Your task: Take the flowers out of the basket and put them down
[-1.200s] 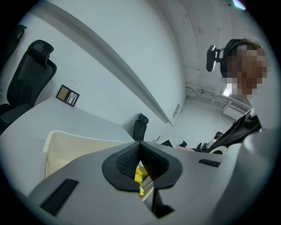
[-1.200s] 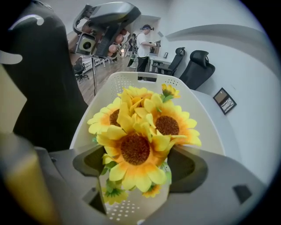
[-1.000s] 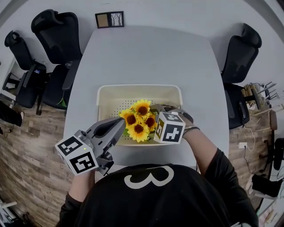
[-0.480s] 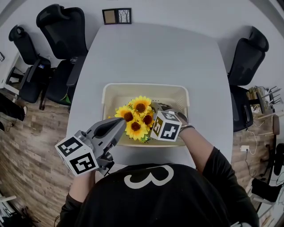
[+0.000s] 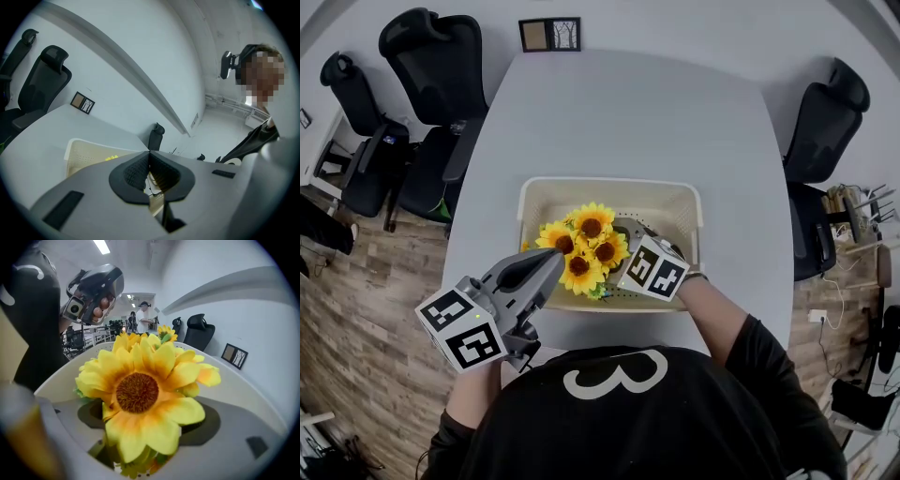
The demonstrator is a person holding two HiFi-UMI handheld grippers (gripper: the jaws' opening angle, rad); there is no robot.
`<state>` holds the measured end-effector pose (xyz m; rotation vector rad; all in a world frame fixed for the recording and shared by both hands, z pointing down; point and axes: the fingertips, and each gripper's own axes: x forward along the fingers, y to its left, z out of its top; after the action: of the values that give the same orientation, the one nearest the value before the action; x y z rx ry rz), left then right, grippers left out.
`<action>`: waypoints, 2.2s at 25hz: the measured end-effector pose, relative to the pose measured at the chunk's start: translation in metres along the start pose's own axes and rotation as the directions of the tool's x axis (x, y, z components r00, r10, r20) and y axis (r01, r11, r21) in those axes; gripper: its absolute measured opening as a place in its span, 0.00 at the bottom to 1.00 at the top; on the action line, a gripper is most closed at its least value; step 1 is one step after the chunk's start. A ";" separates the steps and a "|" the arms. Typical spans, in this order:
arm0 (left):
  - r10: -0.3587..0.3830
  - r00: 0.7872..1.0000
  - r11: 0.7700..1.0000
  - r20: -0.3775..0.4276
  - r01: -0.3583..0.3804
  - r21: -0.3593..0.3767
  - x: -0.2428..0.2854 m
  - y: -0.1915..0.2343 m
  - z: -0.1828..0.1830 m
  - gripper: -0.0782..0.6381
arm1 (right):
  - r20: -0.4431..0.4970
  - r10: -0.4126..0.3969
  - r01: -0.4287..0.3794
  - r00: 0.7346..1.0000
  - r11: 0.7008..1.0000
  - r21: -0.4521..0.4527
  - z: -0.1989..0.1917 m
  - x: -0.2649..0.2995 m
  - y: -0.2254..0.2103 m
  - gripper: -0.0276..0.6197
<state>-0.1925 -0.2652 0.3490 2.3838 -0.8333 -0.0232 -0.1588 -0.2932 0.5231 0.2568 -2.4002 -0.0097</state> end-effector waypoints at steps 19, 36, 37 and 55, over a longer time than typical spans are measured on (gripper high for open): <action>0.055 0.998 0.998 0.001 -0.055 -0.014 0.009 -0.001 -0.011 0.13 | 0.184 0.012 -0.014 0.983 1.000 0.013 0.012 -0.006 0.005 0.34; 0.096 0.995 0.995 -0.011 -0.097 -0.037 0.009 0.007 -0.017 0.13 | 0.163 0.017 -0.007 0.986 0.998 -0.061 0.015 -0.014 0.003 0.21; 0.098 0.995 0.994 -0.016 -0.098 -0.037 0.010 0.005 -0.018 0.13 | 0.162 0.013 -0.002 0.987 0.998 -0.065 0.015 -0.016 0.003 0.21; 0.114 0.993 0.993 0.014 -0.114 -0.007 -0.019 -0.047 -0.030 0.13 | 0.277 -0.103 0.139 0.956 0.984 -0.115 0.061 -0.077 0.010 0.18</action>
<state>-0.1751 -0.2094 0.3441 2.3292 -0.9735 0.0025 -0.1448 -0.2730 0.4271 0.3593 -2.6364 -0.2774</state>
